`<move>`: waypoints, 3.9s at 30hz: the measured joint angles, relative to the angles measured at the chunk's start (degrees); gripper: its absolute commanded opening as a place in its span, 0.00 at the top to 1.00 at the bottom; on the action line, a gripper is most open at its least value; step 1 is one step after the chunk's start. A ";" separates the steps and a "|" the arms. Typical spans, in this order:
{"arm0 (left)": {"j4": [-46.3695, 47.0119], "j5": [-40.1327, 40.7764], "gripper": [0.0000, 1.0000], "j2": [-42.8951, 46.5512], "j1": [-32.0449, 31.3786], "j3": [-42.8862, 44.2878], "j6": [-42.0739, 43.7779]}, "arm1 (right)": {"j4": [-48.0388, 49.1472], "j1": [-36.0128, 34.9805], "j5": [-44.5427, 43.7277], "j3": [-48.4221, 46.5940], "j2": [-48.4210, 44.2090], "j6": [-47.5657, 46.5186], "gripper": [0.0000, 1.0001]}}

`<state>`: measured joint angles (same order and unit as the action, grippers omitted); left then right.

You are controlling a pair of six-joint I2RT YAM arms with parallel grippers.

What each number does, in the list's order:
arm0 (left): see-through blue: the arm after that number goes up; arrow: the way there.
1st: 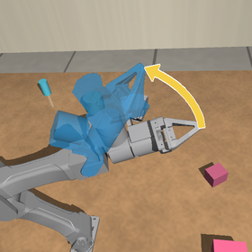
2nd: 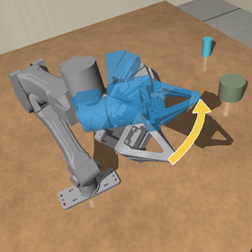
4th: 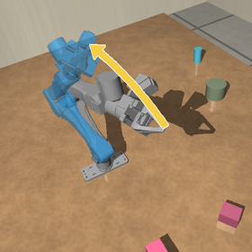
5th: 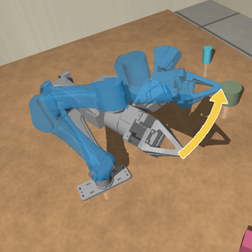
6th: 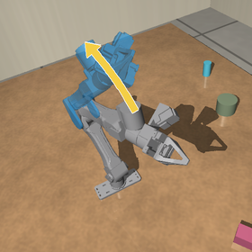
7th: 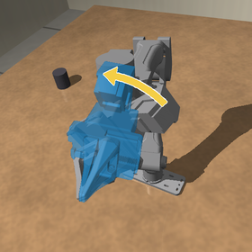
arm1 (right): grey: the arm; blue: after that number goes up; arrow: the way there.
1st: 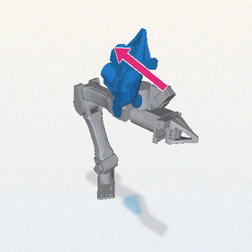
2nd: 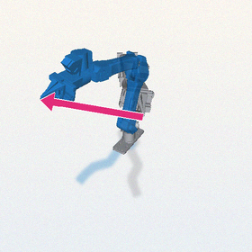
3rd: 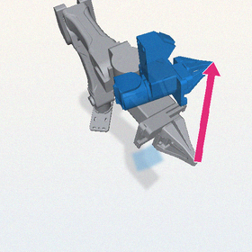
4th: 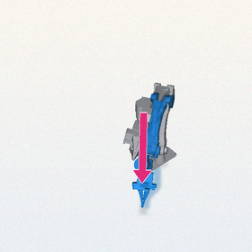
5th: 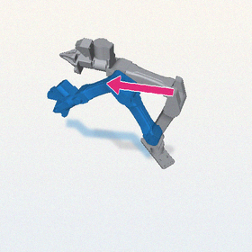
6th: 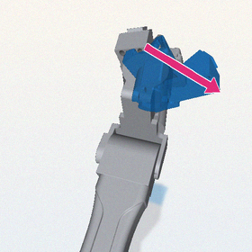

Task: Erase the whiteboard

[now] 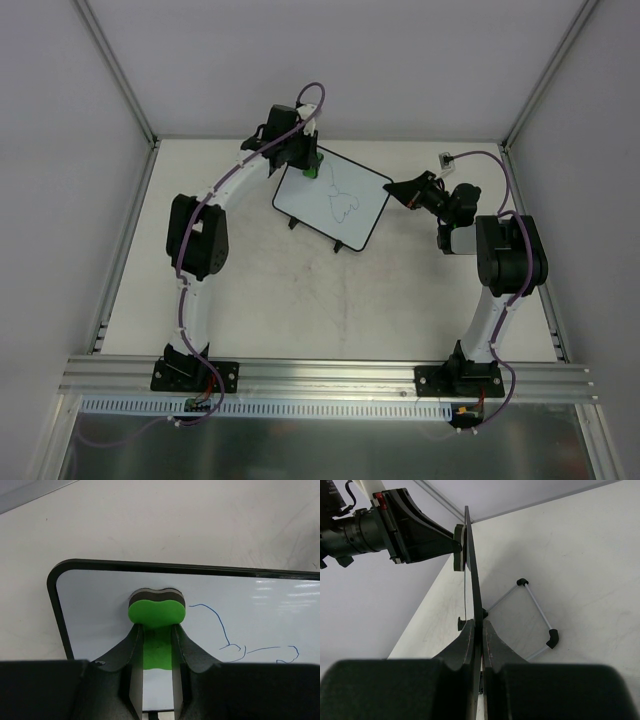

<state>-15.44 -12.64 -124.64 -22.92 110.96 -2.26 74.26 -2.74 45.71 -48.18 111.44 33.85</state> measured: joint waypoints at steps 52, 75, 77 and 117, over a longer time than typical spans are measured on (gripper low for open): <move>9.20 -1.57 1.00 9.79 -6.58 -24.06 -0.61 | -0.90 0.00 -0.28 0.02 -0.04 -0.42 1.00; 8.59 -2.97 1.00 9.66 -1.49 -24.15 -3.34 | -0.37 -0.17 -0.28 0.02 -0.17 -0.33 1.00; 8.55 -2.73 1.00 9.44 -2.32 -23.26 -3.56 | -0.37 -0.17 -0.26 0.02 -0.15 -0.35 1.00; 10.86 -4.79 1.00 5.18 -14.78 -15.63 -7.96 | -0.81 -0.09 -0.63 0.24 -0.15 -0.87 1.00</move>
<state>-4.58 -17.43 -119.46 -37.69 95.33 -10.22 73.45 -2.83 45.08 -47.94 111.28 32.97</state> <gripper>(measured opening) 0.192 0.049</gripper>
